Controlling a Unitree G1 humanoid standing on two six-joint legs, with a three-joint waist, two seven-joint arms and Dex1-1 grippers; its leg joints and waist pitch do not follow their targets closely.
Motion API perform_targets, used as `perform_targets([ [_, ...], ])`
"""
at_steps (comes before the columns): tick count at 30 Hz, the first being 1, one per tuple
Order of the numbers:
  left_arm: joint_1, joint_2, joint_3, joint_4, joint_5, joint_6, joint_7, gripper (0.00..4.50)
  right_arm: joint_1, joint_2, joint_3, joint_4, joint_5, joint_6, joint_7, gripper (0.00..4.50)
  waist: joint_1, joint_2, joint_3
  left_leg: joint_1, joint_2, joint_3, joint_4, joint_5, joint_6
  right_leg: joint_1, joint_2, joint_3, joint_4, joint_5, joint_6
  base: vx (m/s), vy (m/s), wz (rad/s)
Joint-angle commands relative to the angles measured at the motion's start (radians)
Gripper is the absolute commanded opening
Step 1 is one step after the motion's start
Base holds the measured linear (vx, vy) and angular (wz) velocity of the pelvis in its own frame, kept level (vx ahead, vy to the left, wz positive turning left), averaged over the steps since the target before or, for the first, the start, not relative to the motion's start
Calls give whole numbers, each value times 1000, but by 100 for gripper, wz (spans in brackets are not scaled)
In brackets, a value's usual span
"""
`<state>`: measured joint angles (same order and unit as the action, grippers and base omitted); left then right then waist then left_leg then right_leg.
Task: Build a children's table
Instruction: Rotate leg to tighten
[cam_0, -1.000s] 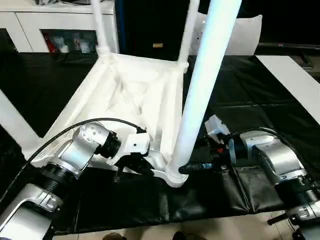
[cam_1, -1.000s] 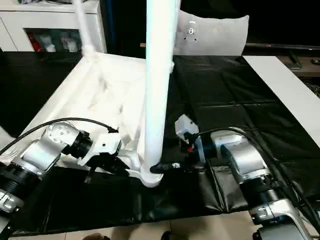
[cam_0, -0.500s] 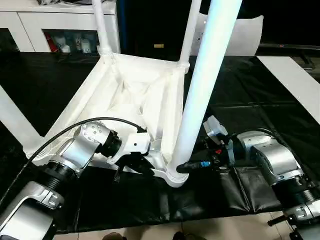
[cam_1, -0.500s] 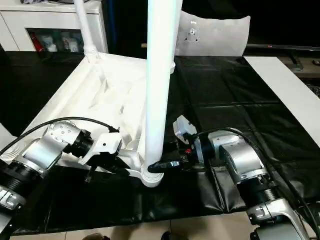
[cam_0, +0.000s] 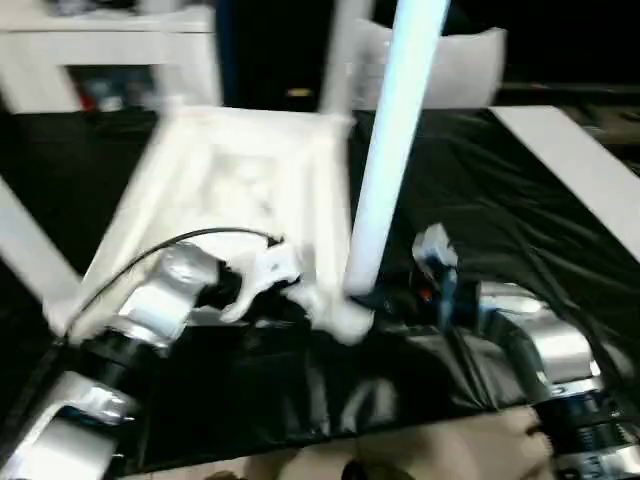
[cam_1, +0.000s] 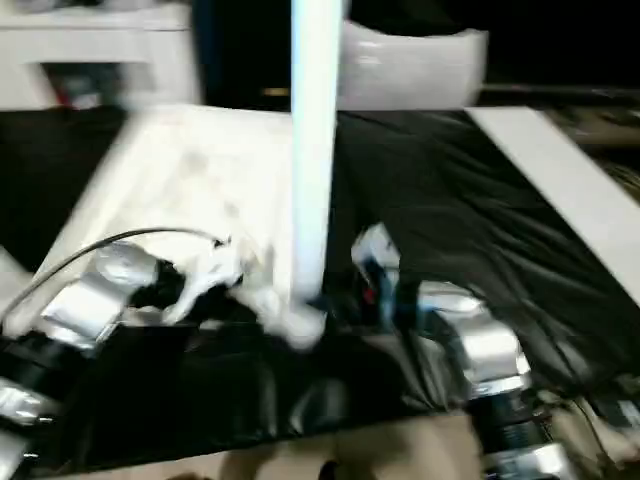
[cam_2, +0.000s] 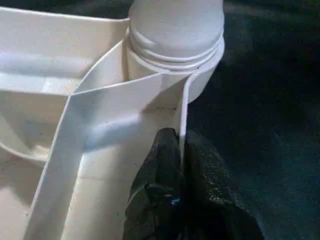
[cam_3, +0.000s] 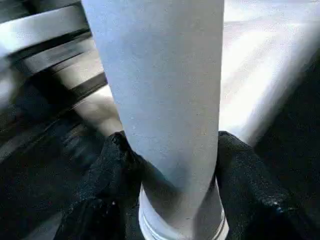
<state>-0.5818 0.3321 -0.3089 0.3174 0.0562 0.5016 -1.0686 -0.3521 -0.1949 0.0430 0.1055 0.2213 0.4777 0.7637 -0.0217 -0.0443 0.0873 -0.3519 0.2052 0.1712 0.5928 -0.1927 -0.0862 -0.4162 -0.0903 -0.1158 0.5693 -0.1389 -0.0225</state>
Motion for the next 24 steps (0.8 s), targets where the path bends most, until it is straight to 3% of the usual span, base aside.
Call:
perform_targets([
  [1, -7, -77, -15, -62, -45, 28, 43, 0, 2, 51, 72, -3, -16, 56, -80, 196, 3, 1, -51, -2, 6, -17, -70, -303, 10, 45, -57, 29, -116, -705, -21, 0, 0, 0],
  [2, -19, -125, 4, -48, -43, 47, 111, 0, -9, 107, 44, 10, -44, 74, -204, 196, -5, 6, -49, -8, 9, -18, -74, -306, 20, 46, -52, 28, -115, -680, -24, 0, 0, 0],
  [3, -29, -154, 13, -35, -37, 48, 156, 0, -16, 145, 25, 17, -53, 76, -268, 196, -9, 9, -54, -6, 11, -19, -74, -307, 19, 45, -54, 25, -116, -654, -33, 0, 0, 0],
  [6, -40, -190, 14, -26, -25, 45, 195, 0, -19, 186, 19, 14, -74, 46, -328, 196, -12, 6, -54, -5, 14, -18, -80, -301, 35, 43, -51, 33, -106, -569, -65, 0, 0, 0],
  [8, -41, -193, 8, -32, -22, 46, 199, 0, -15, 198, 14, 12, -73, 16, -341, 250, -11, 8, -56, -5, 17, -16, -81, -292, 42, 45, -52, 39, -100, -524, -81, 0, 0, 0],
  [11, -37, -182, -2, -47, -14, 39, 191, 0, -9, 209, -6, 4, -60, 5, -355, 266, -9, 9, -58, -10, 19, -13, -83, -259, 52, 49, -52, 46, -90, -452, -107, 0, 0, 0],
  [12, -30, -165, -3, -56, -15, 35, 178, 0, 3, 193, -3, -13, -62, -5, -342, 281, -4, 12, -61, -7, 20, -9, -81, -230, 57, 51, -53, 50, -84, -399, -131, 0, 0, 0],
  [18, -5, -120, 1, -69, -22, 16, 141, 0, 34, 136, -23, -60, -12, -18, -250, 331, 11, 12, -69, -12, 22, -4, -78, -126, 84, 64, -52, 56, -62, -258, -180, 0, 0, 0],
  [21, 11, -79, -7, -76, -35, -30, 77, 0, 42, 79, -33, -79, 31, -28, -151, 362, 15, 11, -73, -13, 22, -2, -75, -82, 116, 70, -51, 57, -51, -173, -213, 0, 0, 0],
  [24, 18, -48, -17, -77, -42, -58, 28, 0, 41, 31, -33, -76, 43, -46, -81, 386, 18, 12, -70, -9, 24, 1, -76, -98, 121, 66, -52, 57, -55, -197, -217, 0, 0, 0],
])
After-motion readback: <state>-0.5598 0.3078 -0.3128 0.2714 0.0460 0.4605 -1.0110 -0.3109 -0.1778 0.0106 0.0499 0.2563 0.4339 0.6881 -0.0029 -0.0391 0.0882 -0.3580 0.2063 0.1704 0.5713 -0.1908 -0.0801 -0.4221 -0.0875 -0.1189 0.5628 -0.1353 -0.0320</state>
